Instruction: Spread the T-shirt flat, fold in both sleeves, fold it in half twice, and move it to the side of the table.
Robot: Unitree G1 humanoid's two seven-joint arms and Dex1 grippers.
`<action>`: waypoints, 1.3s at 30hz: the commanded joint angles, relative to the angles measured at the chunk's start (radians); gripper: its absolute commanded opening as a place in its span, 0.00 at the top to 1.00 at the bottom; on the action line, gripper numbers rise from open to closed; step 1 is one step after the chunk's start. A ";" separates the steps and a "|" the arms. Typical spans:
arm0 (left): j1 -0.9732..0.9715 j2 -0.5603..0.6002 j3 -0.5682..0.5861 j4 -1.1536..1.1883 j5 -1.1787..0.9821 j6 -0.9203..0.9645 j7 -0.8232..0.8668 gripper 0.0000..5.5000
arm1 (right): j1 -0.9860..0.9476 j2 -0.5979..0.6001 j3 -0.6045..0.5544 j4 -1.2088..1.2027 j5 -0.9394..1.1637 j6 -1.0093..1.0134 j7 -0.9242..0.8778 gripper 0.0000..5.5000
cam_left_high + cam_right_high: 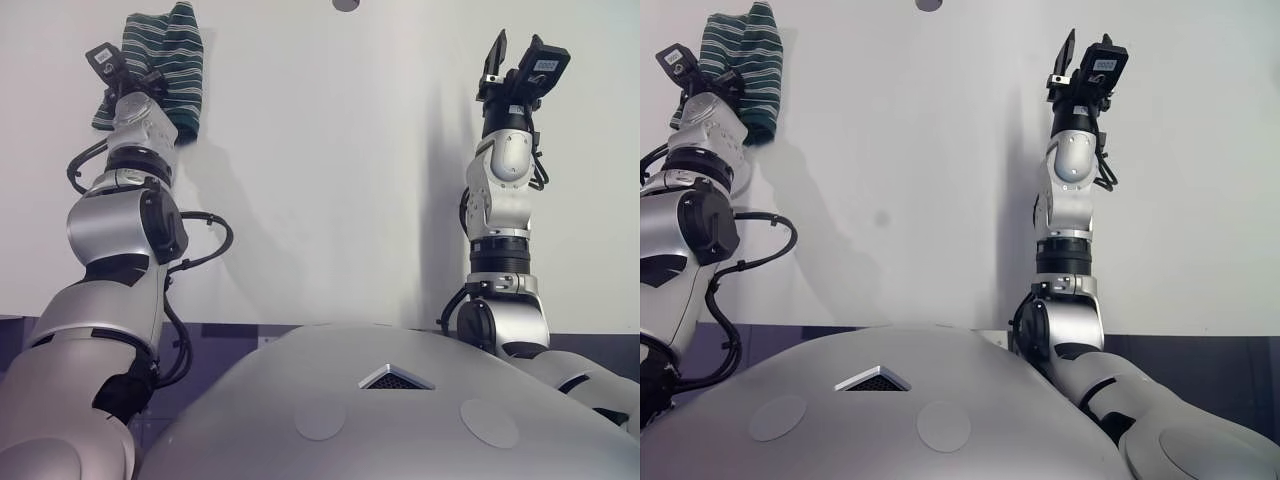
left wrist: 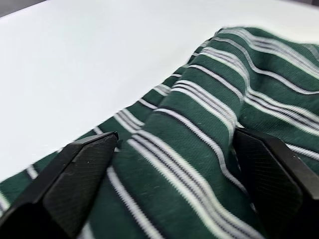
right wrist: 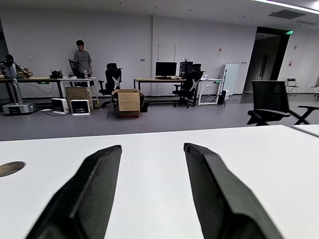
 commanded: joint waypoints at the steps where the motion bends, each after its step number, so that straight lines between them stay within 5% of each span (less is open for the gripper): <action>1: -0.131 -0.080 -0.050 -0.193 0.054 -0.216 -0.094 0.25 | 0.039 0.024 0.014 -0.070 -0.081 -0.098 -0.085 0.58; 6: 0.219 -0.169 -0.257 -0.933 0.076 -0.231 -0.294 0.25 | 0.013 0.045 0.014 -0.099 -0.123 -0.097 -0.158 0.58; 9: 0.408 -0.225 -0.368 -1.131 0.126 -0.193 -0.325 0.25 | -0.035 0.021 0.028 -0.108 -0.137 -0.086 -0.142 0.58; 23: 0.340 -0.331 -0.313 -1.109 0.227 -0.175 -0.240 0.25 | -0.180 0.012 0.046 -0.005 -0.109 -0.092 -0.086 0.58; 33: 0.365 -0.390 -0.354 -1.092 0.223 -0.102 -0.297 0.25 | -0.151 0.041 0.145 0.034 -0.121 -0.064 0.003 0.58; 39: 0.375 -0.403 -0.387 -1.074 0.299 -0.079 -0.261 0.25 | -0.178 0.044 0.112 0.066 -0.098 -0.040 -0.015 0.58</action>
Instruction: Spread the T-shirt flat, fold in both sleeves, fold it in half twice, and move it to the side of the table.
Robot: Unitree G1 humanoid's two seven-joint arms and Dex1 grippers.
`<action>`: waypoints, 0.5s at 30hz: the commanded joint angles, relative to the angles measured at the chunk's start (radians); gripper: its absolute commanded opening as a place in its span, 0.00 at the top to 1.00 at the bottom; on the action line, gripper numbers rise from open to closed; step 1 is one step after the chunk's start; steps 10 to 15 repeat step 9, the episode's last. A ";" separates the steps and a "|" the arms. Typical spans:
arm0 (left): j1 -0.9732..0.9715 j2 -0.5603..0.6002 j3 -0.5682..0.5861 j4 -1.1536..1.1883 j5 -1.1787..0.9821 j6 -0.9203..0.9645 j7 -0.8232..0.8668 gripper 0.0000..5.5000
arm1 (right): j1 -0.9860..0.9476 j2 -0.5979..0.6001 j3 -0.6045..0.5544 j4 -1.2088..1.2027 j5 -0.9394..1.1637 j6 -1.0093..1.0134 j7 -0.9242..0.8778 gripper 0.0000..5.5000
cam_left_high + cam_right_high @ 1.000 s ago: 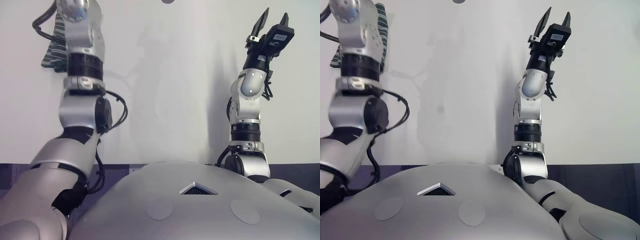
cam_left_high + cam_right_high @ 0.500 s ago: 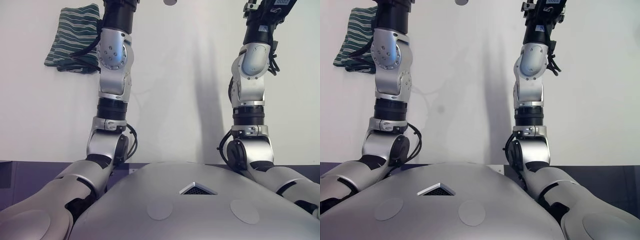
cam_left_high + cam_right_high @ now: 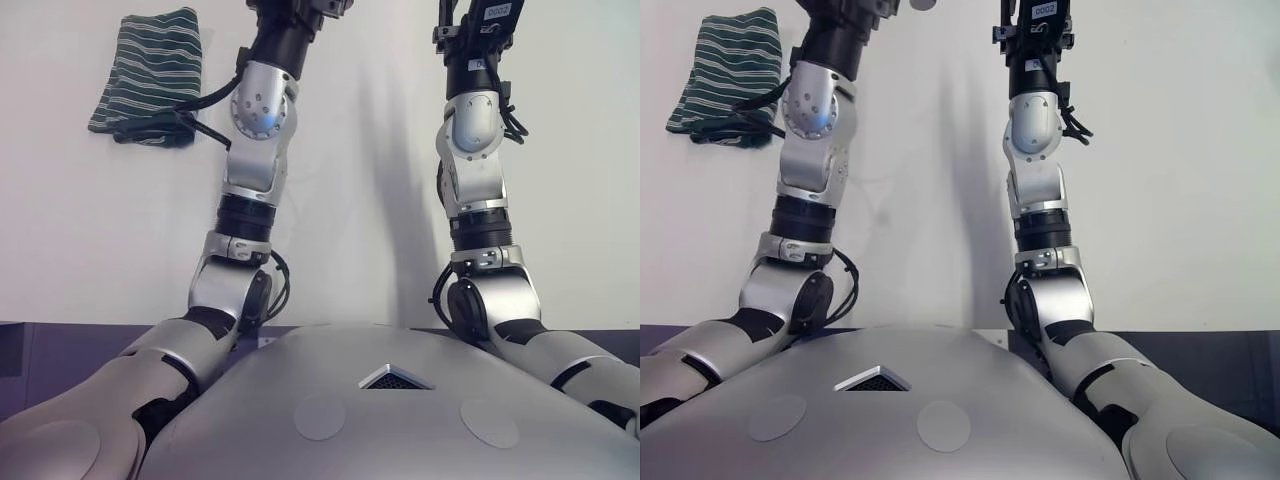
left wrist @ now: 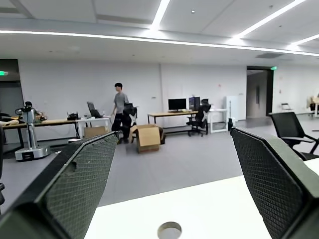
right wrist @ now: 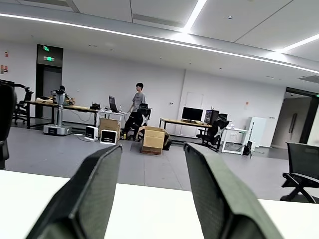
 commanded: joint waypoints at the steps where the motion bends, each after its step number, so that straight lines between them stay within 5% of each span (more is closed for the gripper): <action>1: 0.004 0.000 0.019 0.029 0.042 0.022 0.051 0.25 | -0.033 -0.004 -0.027 0.029 0.018 0.028 -0.006 0.58; 15: 0.029 -0.039 0.058 0.034 0.016 0.043 0.088 0.25 | -0.043 -0.004 -0.021 0.028 0.018 0.044 0.024 0.58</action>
